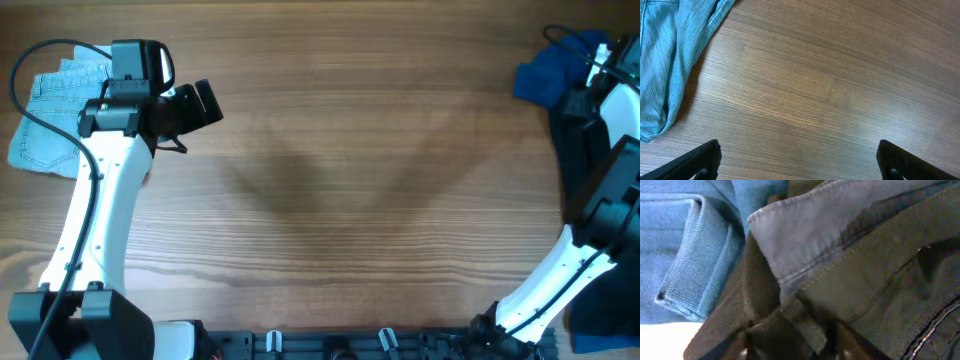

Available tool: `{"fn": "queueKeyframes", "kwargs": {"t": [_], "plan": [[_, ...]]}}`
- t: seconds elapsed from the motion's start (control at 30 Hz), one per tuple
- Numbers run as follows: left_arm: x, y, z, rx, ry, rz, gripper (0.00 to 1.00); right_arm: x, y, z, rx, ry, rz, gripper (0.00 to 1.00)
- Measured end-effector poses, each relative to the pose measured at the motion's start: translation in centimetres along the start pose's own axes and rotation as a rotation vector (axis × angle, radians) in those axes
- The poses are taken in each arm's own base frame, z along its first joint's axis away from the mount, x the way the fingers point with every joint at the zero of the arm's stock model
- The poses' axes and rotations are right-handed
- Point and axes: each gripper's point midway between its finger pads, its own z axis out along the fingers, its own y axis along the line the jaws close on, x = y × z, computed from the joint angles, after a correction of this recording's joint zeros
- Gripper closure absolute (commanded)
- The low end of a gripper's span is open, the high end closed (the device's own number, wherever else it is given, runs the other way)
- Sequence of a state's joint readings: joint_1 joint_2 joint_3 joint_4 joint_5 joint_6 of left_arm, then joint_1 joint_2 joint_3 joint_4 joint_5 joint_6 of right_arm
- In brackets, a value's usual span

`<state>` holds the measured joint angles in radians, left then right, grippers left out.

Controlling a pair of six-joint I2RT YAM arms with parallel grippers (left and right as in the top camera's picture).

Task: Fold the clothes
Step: 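Grasp the black shorts from the pile with the right gripper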

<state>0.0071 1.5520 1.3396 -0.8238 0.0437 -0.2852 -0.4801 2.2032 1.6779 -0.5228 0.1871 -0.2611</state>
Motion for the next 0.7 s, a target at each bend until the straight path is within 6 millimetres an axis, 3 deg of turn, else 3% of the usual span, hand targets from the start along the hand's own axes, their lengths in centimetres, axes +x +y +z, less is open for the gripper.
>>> {"fn": "queueKeyframes", "kwargs": {"t": [0.07,0.17,0.2,0.23,0.3,0.53,0.63,0.7], "plan": [[0.0,0.0,0.0,0.0,0.0,0.0,0.0,0.0,-0.1,0.0,0.005,0.001,0.0,0.75],[0.0,0.0,0.0,0.0,0.0,0.0,0.0,0.0,-0.3,0.0,0.015,-0.001,0.0,0.75],[0.0,0.0,0.0,0.0,0.0,0.0,0.0,0.0,-0.4,0.0,0.018,-0.001,0.0,0.72],[0.0,0.0,0.0,0.0,0.0,0.0,0.0,0.0,-0.4,0.0,0.018,-0.001,0.001,0.62],[0.0,0.0,0.0,0.0,0.0,0.0,0.0,-0.1,-0.4,0.0,0.018,-0.003,0.001,0.59],[0.0,0.0,0.0,0.0,0.0,0.0,0.0,-0.3,-0.5,-0.3,0.02,-0.008,0.002,0.62],[0.0,0.0,0.0,0.0,0.0,0.0,0.0,-0.8,-0.8,-1.0,0.025,-0.025,0.006,0.63],[0.0,0.0,0.0,0.0,0.0,0.0,0.0,-1.7,-1.7,-2.6,0.038,-0.062,0.018,0.71]]}}
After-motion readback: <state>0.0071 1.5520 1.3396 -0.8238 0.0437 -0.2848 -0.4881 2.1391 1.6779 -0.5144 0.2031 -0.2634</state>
